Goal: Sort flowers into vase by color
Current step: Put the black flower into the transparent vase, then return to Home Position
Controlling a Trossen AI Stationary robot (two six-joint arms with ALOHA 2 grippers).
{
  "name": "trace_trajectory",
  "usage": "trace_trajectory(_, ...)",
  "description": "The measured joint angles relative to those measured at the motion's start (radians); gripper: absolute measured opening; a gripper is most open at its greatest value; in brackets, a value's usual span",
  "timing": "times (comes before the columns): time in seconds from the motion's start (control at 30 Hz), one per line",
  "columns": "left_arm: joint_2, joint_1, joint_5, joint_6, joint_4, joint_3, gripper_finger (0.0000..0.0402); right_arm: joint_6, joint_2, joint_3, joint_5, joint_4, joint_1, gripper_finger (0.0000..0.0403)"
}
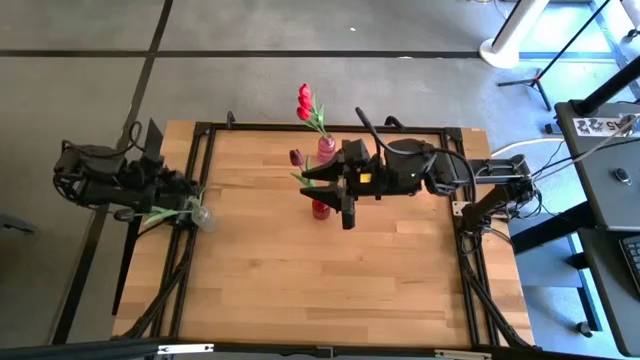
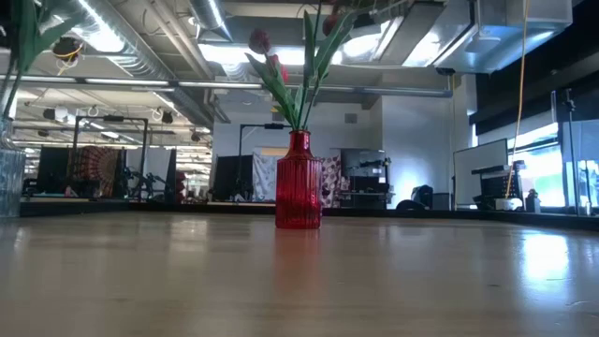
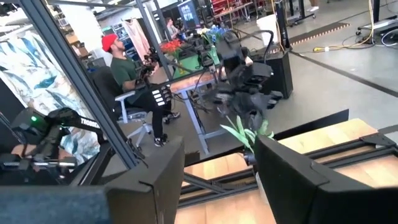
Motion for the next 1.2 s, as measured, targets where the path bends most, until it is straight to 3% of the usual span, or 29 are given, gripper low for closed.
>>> trace_trajectory(0.1,0.0,0.0,0.119,0.027,0.045,0.0,0.0139,0.0,0.0,0.0,0.0,-0.009,0.0,0.0193)
trace_trajectory(0.33,0.0,0.0,0.221,0.008,0.037,0.0,0.0141,-0.003,0.0,0.0,0.0,-0.02,0.0,0.0193)
trace_trajectory(0.6,0.004,0.0,0.226,-0.021,0.015,0.008,0.0142,-0.056,0.0,0.0,0.009,-0.019,0.0,0.0193)
trace_trajectory(0.77,0.081,-0.001,0.173,0.008,-0.214,0.08,0.0142,-0.094,0.0,0.0,0.009,-0.014,-0.01,0.0193)
trace_trajectory(0.9,0.145,-0.001,0.144,0.021,-0.229,0.116,0.0142,-0.124,0.0,0.0,0.009,-0.011,-0.027,0.0193)
trace_trajectory(1.2,0.235,-0.001,0.226,0.052,-0.238,0.119,0.0164,-0.181,0.0,0.0,0.008,-0.023,-0.04,0.0193)
